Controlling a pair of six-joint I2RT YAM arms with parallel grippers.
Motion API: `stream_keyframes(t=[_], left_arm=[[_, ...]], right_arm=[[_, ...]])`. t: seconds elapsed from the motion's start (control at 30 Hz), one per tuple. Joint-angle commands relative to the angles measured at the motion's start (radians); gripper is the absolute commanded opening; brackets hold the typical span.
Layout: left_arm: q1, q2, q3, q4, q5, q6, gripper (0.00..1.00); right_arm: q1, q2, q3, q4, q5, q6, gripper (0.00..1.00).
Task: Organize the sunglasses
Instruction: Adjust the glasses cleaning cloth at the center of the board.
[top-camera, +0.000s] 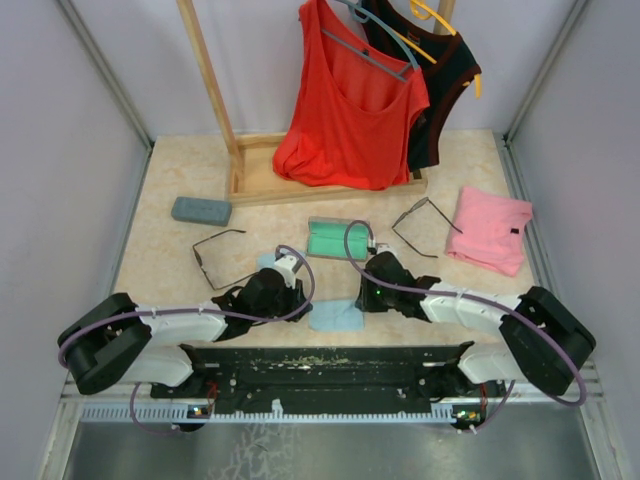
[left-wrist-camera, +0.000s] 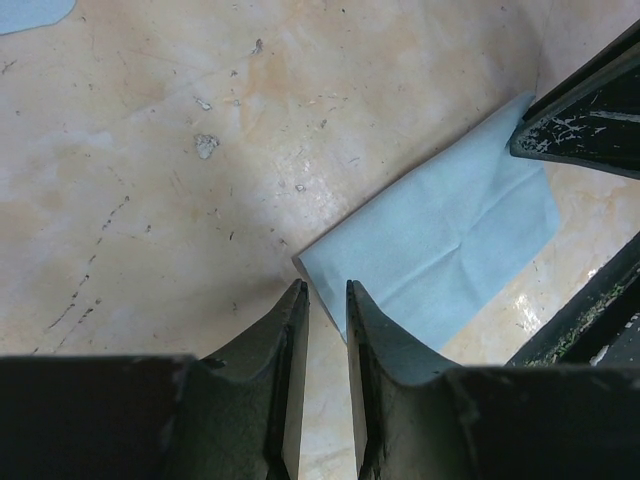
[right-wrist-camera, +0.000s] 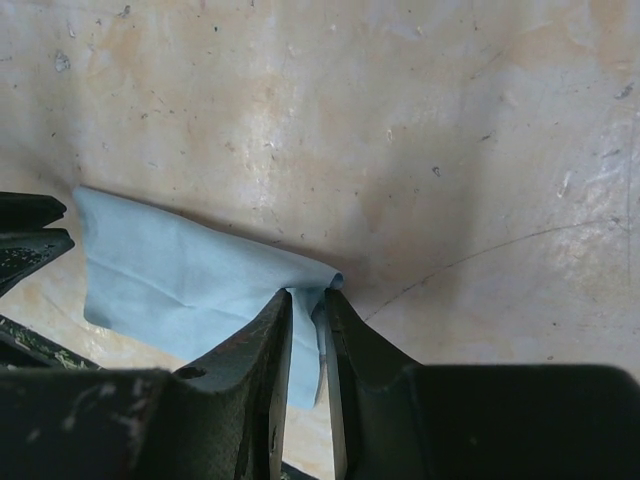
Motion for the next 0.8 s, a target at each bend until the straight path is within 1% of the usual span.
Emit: stream_keyframes(t=[0.0, 0.17, 0.37, 0.4, 0.5, 0.53, 0.77], left_arm=[[0.004, -0.002, 0.000, 0.022, 0.012, 0.007, 0.28], [0.004, -0.008, -0.001, 0.019, 0.012, 0.008, 0.27], [0.004, -0.030, -0.009, 0.011, 0.013, -0.005, 0.28], [0.006, -0.035, -0.012, 0.010, 0.015, -0.010, 0.29], [0.007, -0.037, -0.019, 0.013, 0.018, -0.032, 0.38], [0.008, -0.031, -0.019, 0.016, 0.022, -0.037, 0.39], [0.007, 0.064, 0.035, -0.005, 0.037, -0.037, 0.38]], right_arm=[[-0.008, 0.030, 0.044, 0.011, -0.013, -0.024, 0.20], [-0.009, 0.018, 0.043, -0.002, -0.004, -0.021, 0.15], [-0.009, -0.025, 0.041, -0.019, 0.016, -0.018, 0.01], [-0.009, -0.031, 0.039, -0.020, 0.022, -0.016, 0.00], [-0.009, -0.037, 0.030, -0.018, 0.028, -0.012, 0.00], [-0.009, -0.035, 0.027, -0.016, 0.026, -0.010, 0.00], [-0.010, -0.033, 0.007, 0.013, 0.011, 0.001, 0.00]])
